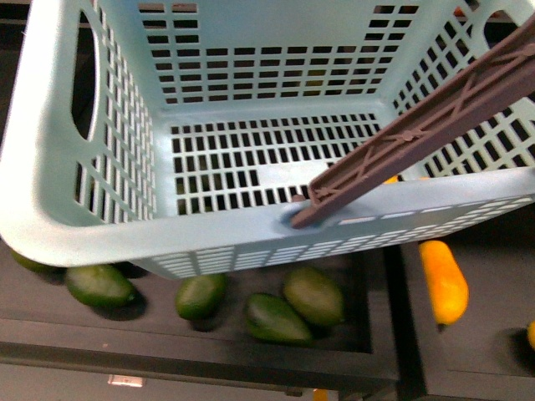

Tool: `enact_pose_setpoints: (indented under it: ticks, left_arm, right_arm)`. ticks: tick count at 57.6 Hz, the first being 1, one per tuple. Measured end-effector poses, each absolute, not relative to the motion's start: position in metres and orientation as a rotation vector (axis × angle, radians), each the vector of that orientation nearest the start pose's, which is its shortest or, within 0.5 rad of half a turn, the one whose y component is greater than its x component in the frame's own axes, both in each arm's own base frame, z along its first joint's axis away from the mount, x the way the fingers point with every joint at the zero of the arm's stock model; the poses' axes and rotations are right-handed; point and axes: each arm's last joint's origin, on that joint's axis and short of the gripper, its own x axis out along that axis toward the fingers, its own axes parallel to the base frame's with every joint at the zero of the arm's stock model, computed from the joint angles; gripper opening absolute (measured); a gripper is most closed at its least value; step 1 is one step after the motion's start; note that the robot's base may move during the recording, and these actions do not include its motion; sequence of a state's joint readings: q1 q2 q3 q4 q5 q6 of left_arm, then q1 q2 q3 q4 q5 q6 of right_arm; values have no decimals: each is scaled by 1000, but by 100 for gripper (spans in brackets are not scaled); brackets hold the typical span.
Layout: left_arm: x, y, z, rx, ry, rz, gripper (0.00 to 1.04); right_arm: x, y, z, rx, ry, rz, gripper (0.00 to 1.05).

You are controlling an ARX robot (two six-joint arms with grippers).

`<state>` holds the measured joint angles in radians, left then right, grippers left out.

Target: Pick lemon and mango into basket

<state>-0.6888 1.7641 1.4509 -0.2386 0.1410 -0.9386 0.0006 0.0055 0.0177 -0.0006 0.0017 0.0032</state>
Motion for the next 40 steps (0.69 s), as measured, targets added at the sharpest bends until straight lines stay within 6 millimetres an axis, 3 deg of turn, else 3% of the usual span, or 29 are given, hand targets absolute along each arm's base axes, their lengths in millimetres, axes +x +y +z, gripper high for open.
enact_pose_setpoints:
  ticks: [40]
  left_arm:
    - [312,-258,293,-707,868,-475,28]
  right_arm:
    - [97,0,169,3,-12,2,96]
